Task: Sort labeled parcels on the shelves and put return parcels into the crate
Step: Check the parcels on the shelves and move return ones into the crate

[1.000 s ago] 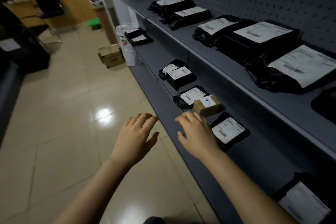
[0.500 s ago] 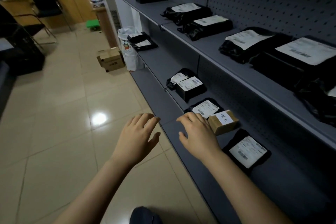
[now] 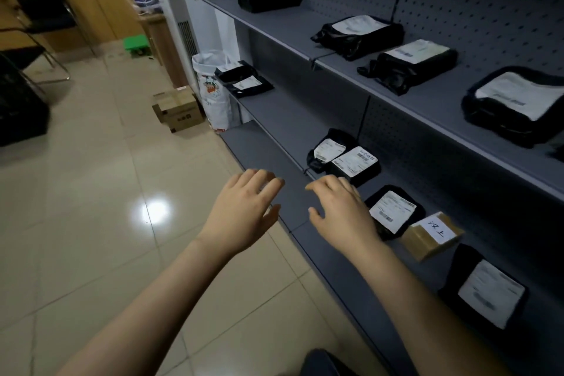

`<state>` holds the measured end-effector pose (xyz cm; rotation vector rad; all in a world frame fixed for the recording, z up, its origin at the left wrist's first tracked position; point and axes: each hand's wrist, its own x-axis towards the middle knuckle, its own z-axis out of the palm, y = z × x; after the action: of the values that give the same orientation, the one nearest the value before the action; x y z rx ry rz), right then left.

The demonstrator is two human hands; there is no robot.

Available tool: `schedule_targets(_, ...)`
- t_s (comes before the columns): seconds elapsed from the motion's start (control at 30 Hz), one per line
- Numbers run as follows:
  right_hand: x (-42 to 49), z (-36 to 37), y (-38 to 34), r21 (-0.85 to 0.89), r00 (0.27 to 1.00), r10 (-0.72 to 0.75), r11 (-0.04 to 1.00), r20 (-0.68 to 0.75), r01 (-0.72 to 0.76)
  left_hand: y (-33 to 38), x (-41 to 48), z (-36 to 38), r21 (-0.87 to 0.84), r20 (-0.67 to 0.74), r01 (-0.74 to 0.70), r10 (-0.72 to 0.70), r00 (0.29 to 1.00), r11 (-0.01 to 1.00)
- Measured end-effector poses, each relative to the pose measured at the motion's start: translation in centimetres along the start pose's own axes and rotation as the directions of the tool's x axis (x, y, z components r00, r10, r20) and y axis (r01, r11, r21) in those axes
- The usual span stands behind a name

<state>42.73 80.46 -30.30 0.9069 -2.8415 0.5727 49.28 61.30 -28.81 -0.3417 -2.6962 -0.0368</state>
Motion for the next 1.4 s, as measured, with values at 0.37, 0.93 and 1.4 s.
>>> schedule_targets(0.37, 15.5, 5.4, 1.1, 0.016, 1.0, -0.002, 1.0, 0.003, 0.002, -11.8, 8.8, 5.7, 0.016, 0.027, -0.001, 0.001, 1.0, 1.0)
schedule_targets(0.93, 30.8, 10.7, 6.8, 0.011, 0.96, 0.278, 0.96, 0.027, -0.278, -24.1, 23.2, 17.7, -0.126, 0.078, -0.211, 0.222, 0.972, 0.969)
schedule_targets(1.4, 33.6, 20.5, 8.4, 0.102, 0.588, 0.799, 0.6, -0.125, -0.794, -30.2, 32.8, 32.3, -0.415, 0.091, -0.524, 0.607, 0.789, 0.744)
